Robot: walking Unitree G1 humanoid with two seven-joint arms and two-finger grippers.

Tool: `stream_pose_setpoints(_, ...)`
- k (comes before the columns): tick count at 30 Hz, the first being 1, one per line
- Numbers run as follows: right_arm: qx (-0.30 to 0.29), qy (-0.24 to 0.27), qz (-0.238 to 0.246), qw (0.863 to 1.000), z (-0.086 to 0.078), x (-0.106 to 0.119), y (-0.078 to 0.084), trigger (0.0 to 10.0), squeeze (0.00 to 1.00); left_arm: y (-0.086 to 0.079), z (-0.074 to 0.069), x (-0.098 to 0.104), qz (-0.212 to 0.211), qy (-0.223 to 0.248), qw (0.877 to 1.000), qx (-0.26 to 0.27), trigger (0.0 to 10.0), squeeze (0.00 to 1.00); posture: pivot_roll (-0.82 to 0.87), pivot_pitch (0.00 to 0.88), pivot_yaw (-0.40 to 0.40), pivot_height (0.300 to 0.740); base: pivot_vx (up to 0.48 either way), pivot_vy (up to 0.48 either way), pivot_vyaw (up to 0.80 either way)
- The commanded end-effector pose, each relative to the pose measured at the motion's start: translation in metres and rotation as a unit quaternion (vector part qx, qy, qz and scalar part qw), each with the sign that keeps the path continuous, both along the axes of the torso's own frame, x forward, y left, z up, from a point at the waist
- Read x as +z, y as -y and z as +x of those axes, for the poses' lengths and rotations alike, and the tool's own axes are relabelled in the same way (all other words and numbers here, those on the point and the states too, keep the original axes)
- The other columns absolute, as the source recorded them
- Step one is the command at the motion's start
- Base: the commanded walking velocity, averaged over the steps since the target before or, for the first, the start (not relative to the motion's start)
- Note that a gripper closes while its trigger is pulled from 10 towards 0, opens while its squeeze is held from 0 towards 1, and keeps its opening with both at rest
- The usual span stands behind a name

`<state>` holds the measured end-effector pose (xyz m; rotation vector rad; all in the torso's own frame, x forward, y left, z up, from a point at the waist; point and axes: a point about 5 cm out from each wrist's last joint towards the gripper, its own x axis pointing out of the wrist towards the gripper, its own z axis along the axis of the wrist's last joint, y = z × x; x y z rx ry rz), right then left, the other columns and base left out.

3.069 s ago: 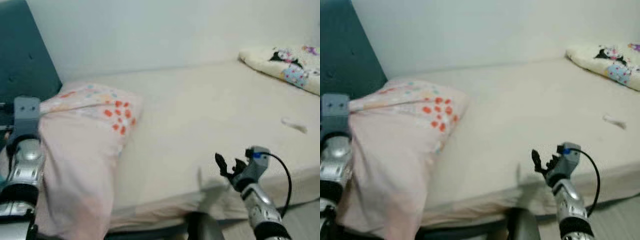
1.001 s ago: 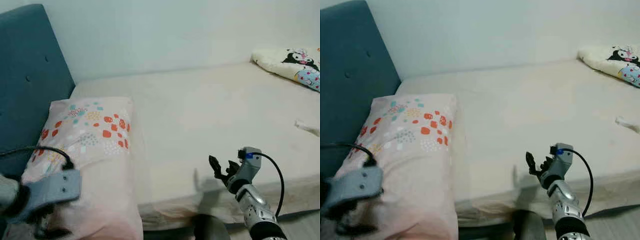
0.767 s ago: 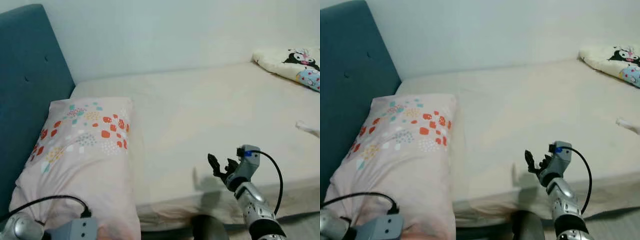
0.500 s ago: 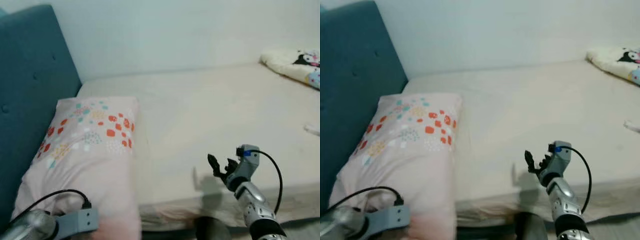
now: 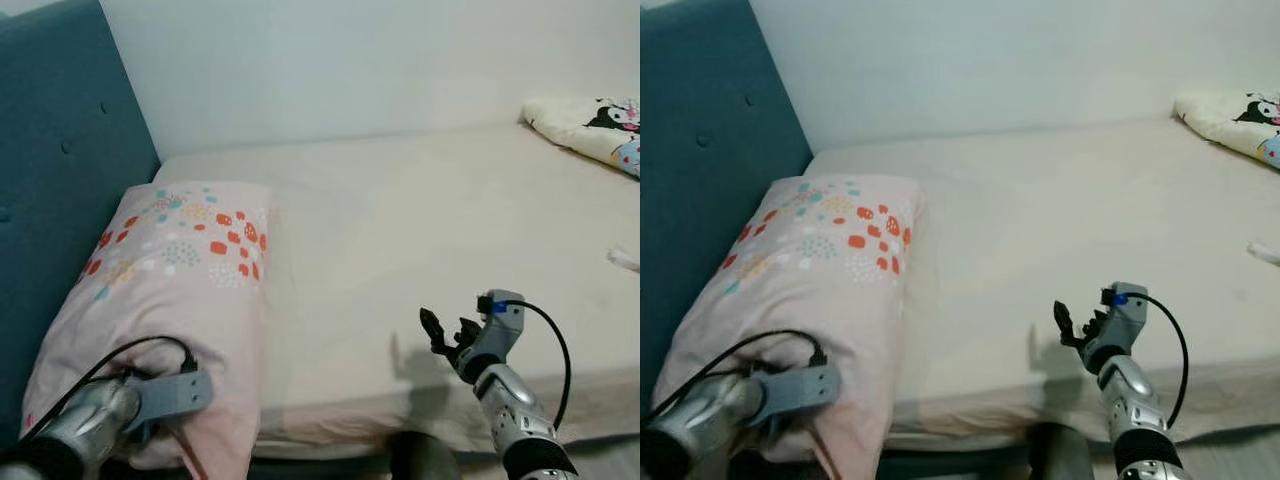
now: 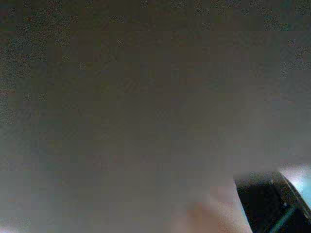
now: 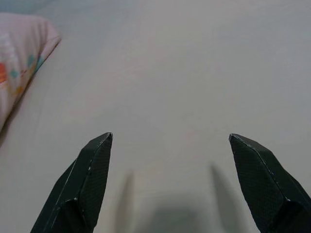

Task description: Clean up the room

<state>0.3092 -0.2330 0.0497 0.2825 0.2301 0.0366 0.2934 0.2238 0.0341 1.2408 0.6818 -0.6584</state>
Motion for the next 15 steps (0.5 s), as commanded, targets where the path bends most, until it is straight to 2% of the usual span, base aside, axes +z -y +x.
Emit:
stream_pose_setpoints(1,0.006,-0.005,0.006,1.000,-0.001,-0.002,-0.004,10.0,0.00,0.003,0.009,0.010,-0.005,0.031,0.999,-0.005,10.0,0.00,-0.08,0.000,0.009,0.371,0.000,0.000,0.00)
stream_pose_setpoints(3,0.008,-0.005,0.007,1.000,-0.002,-0.003,-0.006,10.0,0.00,0.017,0.024,0.017,-0.034,0.068,0.997,-0.002,10.0,0.00,-0.08,0.000,0.013,0.371,0.000,0.000,0.00)
stream_pose_setpoints(4,0.008,-0.005,0.007,1.000,-0.002,-0.003,-0.006,10.0,0.00,0.017,0.024,0.017,-0.034,0.068,0.997,-0.002,10.0,0.00,-0.08,0.000,0.013,0.371,0.000,0.000,0.00)
stream_pose_setpoints(6,0.007,-0.006,0.008,1.000,-0.003,-0.004,-0.005,10.0,0.00,0.024,0.033,0.022,-0.050,0.097,0.994,0.010,10.0,0.00,-0.09,0.000,0.014,0.371,0.000,0.000,0.00)
stream_pose_setpoints(10,0.005,-0.007,0.008,1.000,-0.004,-0.005,-0.003,10.0,0.00,0.023,0.036,0.021,-0.059,0.108,0.992,0.022,10.0,0.00,-0.09,0.000,0.015,0.371,0.000,0.000,0.00)
stream_pose_setpoints(15,0.007,-0.010,0.009,1.000,-0.004,-0.005,-0.004,10.0,0.00,0.017,0.028,0.012,-0.061,0.088,0.994,0.038,10.0,0.00,-0.08,0.000,0.010,0.371,0.000,0.000,0.00)
